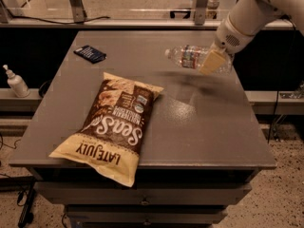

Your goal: Move water bottle near brown chip bag

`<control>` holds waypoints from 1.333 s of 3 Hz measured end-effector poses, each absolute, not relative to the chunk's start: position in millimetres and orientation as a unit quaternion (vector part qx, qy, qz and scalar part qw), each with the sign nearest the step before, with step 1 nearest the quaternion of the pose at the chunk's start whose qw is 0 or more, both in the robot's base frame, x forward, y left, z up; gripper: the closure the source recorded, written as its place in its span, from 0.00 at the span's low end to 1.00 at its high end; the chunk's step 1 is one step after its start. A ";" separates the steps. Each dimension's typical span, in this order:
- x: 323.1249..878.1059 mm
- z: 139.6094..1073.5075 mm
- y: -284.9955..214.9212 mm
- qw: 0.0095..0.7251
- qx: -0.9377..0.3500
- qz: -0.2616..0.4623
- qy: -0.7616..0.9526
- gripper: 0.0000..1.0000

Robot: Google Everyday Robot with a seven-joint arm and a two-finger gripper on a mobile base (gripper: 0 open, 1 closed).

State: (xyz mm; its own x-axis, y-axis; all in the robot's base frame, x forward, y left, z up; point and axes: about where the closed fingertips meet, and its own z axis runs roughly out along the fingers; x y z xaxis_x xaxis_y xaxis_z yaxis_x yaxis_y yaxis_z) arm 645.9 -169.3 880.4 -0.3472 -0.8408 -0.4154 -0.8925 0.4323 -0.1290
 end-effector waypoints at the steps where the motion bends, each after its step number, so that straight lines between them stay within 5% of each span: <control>1: 603.0 865.5 -180.0 0.187 -0.546 0.044 0.816 1.00; 4: 501.6 859.7 -170.3 0.156 -0.600 0.030 0.784 1.00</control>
Offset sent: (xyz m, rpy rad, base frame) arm -0.1301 -0.0287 -0.0356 -0.1612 0.0658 0.0721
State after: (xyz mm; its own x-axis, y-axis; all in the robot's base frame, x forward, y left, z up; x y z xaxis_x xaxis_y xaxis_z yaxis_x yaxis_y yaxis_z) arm 501.6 -170.3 859.7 -0.2326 -0.9314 -0.2801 -0.9499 0.2794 -0.1404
